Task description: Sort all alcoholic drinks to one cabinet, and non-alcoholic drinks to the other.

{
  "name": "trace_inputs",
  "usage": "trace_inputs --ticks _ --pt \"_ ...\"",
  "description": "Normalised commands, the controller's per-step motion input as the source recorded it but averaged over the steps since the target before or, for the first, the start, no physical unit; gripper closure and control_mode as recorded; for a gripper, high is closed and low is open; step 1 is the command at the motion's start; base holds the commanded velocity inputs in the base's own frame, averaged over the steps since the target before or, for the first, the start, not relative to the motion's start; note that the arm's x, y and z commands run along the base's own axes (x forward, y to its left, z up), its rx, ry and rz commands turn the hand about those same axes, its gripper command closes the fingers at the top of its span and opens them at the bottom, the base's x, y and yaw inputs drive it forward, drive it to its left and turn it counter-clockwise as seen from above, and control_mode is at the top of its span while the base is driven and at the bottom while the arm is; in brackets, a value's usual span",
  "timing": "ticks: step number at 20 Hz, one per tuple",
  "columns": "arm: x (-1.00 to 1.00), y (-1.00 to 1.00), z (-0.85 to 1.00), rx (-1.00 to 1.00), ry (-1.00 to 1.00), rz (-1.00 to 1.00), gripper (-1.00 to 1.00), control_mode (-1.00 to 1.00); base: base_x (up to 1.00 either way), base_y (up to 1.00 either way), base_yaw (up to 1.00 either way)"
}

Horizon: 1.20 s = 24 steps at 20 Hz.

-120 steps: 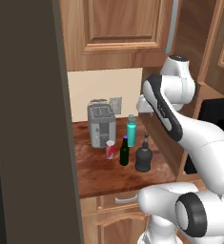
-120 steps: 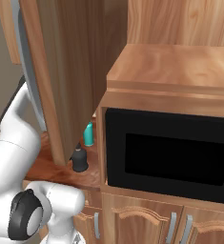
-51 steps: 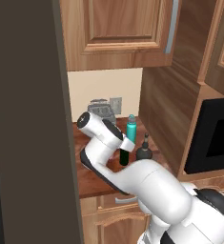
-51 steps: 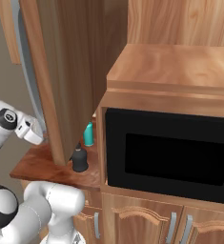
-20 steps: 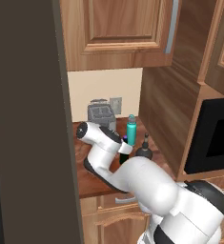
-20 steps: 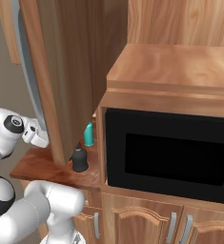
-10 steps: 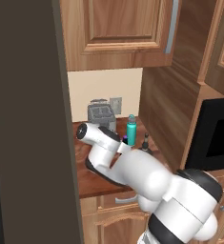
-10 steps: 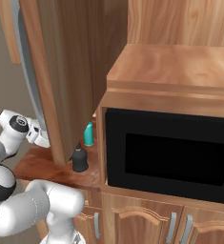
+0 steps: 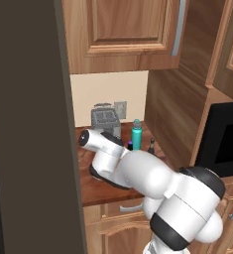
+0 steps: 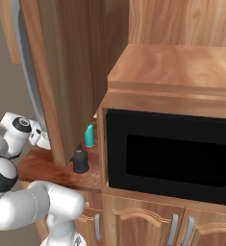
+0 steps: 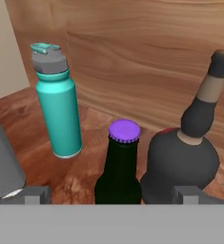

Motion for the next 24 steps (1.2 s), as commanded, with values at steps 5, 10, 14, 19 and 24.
trace_inputs --ticks 5,10,14,19,24 --pt "0.00 -0.06 -0.08 -0.03 0.00 -0.05 -1.00 -1.00 0.00 0.00 0.00" --pt "0.04 -0.06 -0.05 -0.03 0.00 -0.04 -1.00 -1.00 0.00 0.00 0.00" --pt "0.06 -0.05 -0.01 -0.02 0.00 -0.03 -1.00 -1.00 0.00 0.00 0.00" --pt "0.16 -0.05 0.00 -0.02 0.00 -0.03 -1.00 -1.00 0.00 0.00 0.00" --pt "0.13 -0.08 0.00 -0.03 0.00 -0.03 -1.00 -1.00 0.00 0.00 0.00"
